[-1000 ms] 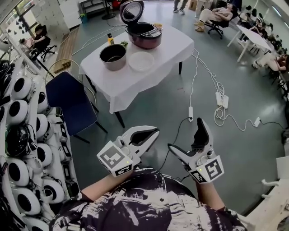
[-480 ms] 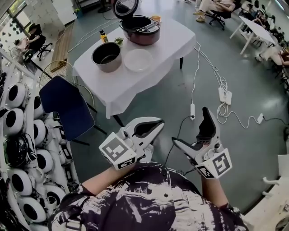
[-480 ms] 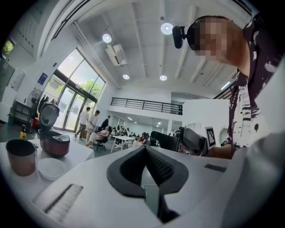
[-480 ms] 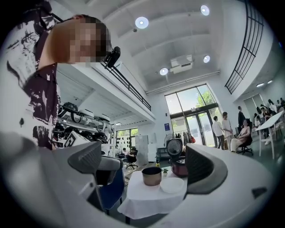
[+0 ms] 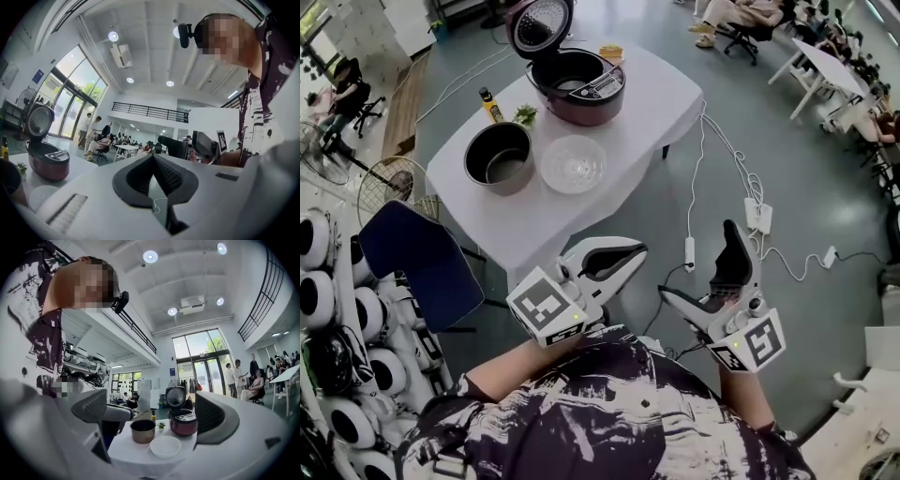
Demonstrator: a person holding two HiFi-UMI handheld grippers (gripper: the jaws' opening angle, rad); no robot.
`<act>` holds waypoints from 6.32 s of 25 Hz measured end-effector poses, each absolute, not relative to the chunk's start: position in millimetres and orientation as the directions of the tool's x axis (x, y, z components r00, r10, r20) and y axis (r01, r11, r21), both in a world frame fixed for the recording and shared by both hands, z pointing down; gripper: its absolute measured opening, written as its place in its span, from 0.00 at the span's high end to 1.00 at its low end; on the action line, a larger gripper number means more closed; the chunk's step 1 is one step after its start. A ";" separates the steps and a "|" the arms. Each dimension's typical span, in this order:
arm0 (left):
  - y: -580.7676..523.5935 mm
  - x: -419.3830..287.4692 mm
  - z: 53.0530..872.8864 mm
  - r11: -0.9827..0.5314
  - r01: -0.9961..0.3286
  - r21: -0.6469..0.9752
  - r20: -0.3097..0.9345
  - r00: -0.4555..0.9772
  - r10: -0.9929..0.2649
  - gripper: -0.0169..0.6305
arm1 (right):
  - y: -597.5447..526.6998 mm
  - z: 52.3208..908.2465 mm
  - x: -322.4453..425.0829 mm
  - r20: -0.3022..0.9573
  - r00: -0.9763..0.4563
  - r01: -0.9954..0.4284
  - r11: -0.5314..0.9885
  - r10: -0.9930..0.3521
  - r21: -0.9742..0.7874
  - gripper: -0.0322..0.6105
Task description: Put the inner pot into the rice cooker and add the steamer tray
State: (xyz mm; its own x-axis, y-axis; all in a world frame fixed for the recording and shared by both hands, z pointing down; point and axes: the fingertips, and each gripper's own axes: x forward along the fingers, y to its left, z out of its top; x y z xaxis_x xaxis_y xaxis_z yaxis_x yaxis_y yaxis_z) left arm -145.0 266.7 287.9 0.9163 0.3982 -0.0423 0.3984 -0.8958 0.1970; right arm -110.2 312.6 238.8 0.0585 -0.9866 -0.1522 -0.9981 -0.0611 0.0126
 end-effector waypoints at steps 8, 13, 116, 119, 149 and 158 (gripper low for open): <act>219.5 -76.5 295.9 -0.906 0.366 0.213 -0.038 0.930 0.367 0.97 | 267.1 246.1 -35.8 -0.131 0.041 -0.999 -0.043 -0.991 0.016 0.11; 206.1 -20.6 300.5 -0.927 0.319 0.197 -0.026 0.947 0.320 0.97 | 247.7 254.5 25.0 -0.138 -0.014 -1.000 0.014 -0.990 0.003 0.11; -149.4 -167.9 358.8 -0.402 -0.855 0.328 -0.057 0.407 -0.912 0.97 | -370.3 604.7 -30.8 0.816 -0.499 -0.849 0.352 -0.291 -0.394 0.93; -158.6 -145.1 353.1 -0.470 -0.823 0.320 -0.078 0.471 -0.879 0.97 | -379.0 569.3 -26.8 0.771 -0.552 -0.823 0.355 -0.317 -0.444 0.93; -181.1 94.0 318.6 -0.744 -0.614 0.263 -0.048 0.762 -0.645 0.97 | -413.6 494.8 367.3 0.762 -0.344 -0.915 0.012 -0.549 -0.404 0.92; -180.2 87.0 326.7 -0.702 -0.659 0.270 -0.024 0.724 -0.689 0.97 | -428.5 533.9 344.8 0.832 -0.279 -0.958 0.081 -0.480 -0.274 0.92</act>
State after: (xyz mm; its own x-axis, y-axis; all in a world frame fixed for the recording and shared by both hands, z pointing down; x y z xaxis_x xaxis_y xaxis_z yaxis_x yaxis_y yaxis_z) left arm 87.0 -180.2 326.7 0.7242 -0.6892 -0.0236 -0.6592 -0.7018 0.2700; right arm 344.8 -428.5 533.9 -0.2787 -0.4804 0.8316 -0.9582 0.0809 -0.2744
